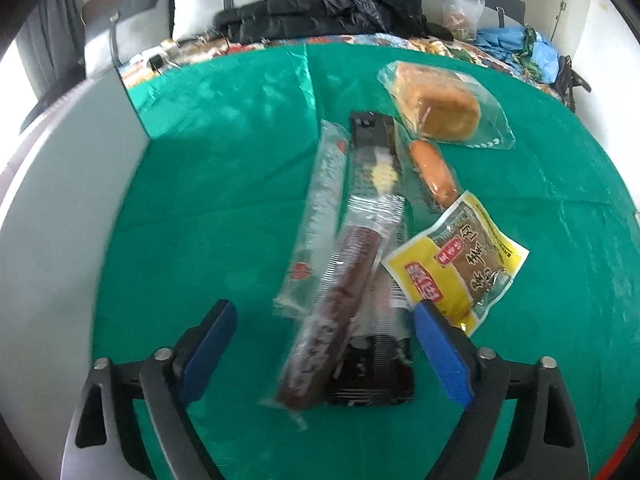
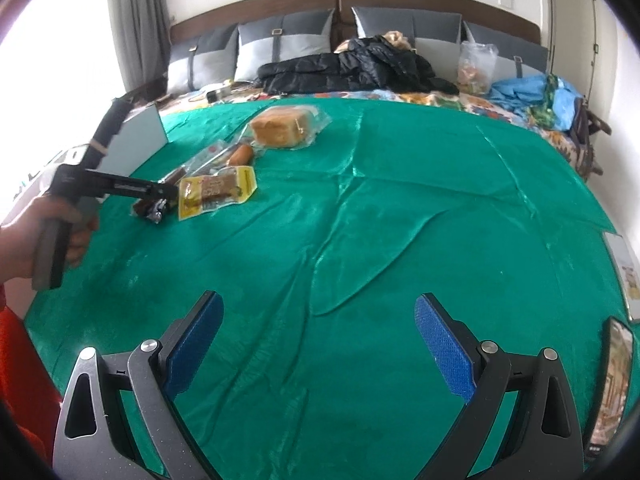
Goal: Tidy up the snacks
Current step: 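Grasp the brown sausage stick with the left tool while the right tool grasps the black-wrapped bar, then carry the sausage stick with the left tool while the right tool carries the black bar into the box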
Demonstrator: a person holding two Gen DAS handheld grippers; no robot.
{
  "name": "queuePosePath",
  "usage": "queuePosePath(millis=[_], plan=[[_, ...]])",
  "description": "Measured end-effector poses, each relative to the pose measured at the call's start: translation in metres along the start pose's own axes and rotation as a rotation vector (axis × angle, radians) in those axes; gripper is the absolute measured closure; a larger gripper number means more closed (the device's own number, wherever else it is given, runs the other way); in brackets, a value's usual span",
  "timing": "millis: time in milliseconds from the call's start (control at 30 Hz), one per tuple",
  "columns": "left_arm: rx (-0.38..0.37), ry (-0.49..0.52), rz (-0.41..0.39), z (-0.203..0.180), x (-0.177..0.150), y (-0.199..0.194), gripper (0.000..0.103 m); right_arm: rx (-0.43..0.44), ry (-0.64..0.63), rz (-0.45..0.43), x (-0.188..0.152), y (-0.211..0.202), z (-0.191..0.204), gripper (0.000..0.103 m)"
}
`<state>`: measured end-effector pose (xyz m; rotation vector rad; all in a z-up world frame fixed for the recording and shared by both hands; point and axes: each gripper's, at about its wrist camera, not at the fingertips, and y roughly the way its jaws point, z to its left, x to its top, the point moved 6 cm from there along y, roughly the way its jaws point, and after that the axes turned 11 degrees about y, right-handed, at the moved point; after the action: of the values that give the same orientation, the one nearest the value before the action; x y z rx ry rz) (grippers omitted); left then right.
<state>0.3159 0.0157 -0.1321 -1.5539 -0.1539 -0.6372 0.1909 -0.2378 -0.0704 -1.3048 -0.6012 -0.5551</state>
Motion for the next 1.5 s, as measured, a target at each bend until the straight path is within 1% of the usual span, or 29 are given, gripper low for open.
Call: queuePosePath(millis=[33, 67, 100, 133, 200, 367, 467, 500, 533, 567, 600, 633, 700, 767, 800, 900, 967, 1000, 1100, 1167, 1200, 1267, 1333, 1367, 1433, 1500], plan=[[-0.027, -0.006, -0.001, -0.002, -0.001, 0.001, 0.04, 0.004, -0.004, 0.004, -0.001, 0.001, 0.0, 0.005], [-0.016, -0.004, -0.01, -0.004, -0.001, -0.001, 0.048, 0.007, -0.008, 0.009, -0.002, 0.002, 0.001, 0.005], [-0.022, 0.001, -0.015, -0.007, -0.003, -0.004, 0.056, 0.008, -0.012, 0.013, -0.003, 0.003, 0.002, 0.005], [-0.034, 0.002, -0.016, -0.009, -0.006, -0.006, 0.069, 0.01, -0.018, 0.016, -0.004, 0.003, 0.003, 0.005], [-0.055, 0.0, -0.011, -0.014, -0.016, -0.016, 0.075, 0.013, -0.025, 0.01, -0.002, 0.003, 0.005, 0.005], [-0.029, 0.013, 0.02, -0.027, -0.067, -0.048, 0.076, 0.008, -0.052, -0.003, 0.0, 0.003, 0.012, 0.005], [-0.023, 0.007, 0.024, -0.031, -0.096, -0.064, 0.073, 0.011, -0.057, 0.002, -0.002, 0.004, 0.015, 0.005], [-0.018, 0.0, 0.017, -0.031, -0.103, -0.068, 0.068, 0.011, -0.06, 0.005, -0.003, 0.005, 0.016, 0.005], [-0.02, -0.014, 0.003, -0.03, -0.109, -0.072, 0.057, 0.008, -0.065, 0.009, -0.004, 0.006, 0.016, 0.005], [-0.028, -0.027, -0.003, -0.029, -0.113, -0.074, 0.048, 0.003, -0.071, 0.017, -0.005, 0.009, 0.017, 0.005], [-0.038, -0.051, -0.008, -0.026, -0.117, -0.075, 0.03, -0.003, -0.075, 0.027, -0.007, 0.012, 0.017, 0.005], [-0.044, -0.079, -0.016, -0.023, -0.119, -0.076, 0.023, -0.009, -0.076, 0.039, -0.009, 0.016, 0.017, 0.005], [-0.068, -0.127, -0.038, -0.017, -0.123, -0.08, 0.023, -0.02, -0.064, 0.062, -0.011, 0.022, 0.014, 0.005], [-0.091, -0.144, -0.048, -0.015, -0.128, -0.084, 0.023, -0.024, -0.044, 0.081, -0.013, 0.026, 0.009, 0.005], [-0.087, -0.135, -0.05, -0.015, -0.128, -0.085, 0.024, -0.025, -0.028, 0.091, -0.013, 0.028, 0.006, 0.005], [-0.049, -0.066, -0.052, -0.018, -0.126, -0.09, 0.025, -0.022, 0.007, 0.115, -0.016, 0.033, -0.001, 0.005], [-0.011, -0.025, -0.057, -0.019, -0.119, -0.094, 0.025, -0.022, 0.026, 0.13, -0.019, 0.036, -0.004, 0.005], [-0.008, -0.022, -0.061, -0.017, -0.116, -0.094, 0.025, -0.022, 0.031, 0.132, -0.02, 0.036, -0.004, 0.005], [-0.014, -0.078, -0.07, -0.004, -0.111, -0.094, 0.025, -0.024, 0.036, 0.136, -0.021, 0.036, -0.005, 0.005], [-0.011, -0.122, -0.067, 0.006, -0.113, -0.093, 0.026, -0.025, 0.035, 0.137, -0.023, 0.035, -0.005, 0.005], [-0.013, -0.138, -0.063, 0.01, -0.115, -0.091, 0.028, -0.024, 0.036, 0.137, -0.023, 0.035, -0.005, 0.005], [-0.012, -0.126, -0.041, 0.011, -0.119, -0.085, 0.037, -0.02, 0.044, 0.139, -0.024, 0.035, -0.005, 0.005], [0.021, -0.065, -0.002, 0.006, -0.123, -0.078, 0.057, -0.016, 0.049, 0.139, -0.024, 0.034, -0.006, 0.005], [0.032, -0.04, 0.007, 0.004, -0.125, -0.075, 0.063, -0.014, 0.049, 0.137, -0.024, 0.034, -0.006, 0.005], [0.016, -0.025, -0.006, 0.0, -0.125, -0.074, 0.084, -0.002, 0.043, 0.132, -0.023, 0.031, -0.003, 0.005], [0.023, 0.003, -0.003, -0.003, -0.127, -0.073, 0.086, 0.032, 0.054, 0.151, -0.025, 0.026, 0.004, 0.005]])
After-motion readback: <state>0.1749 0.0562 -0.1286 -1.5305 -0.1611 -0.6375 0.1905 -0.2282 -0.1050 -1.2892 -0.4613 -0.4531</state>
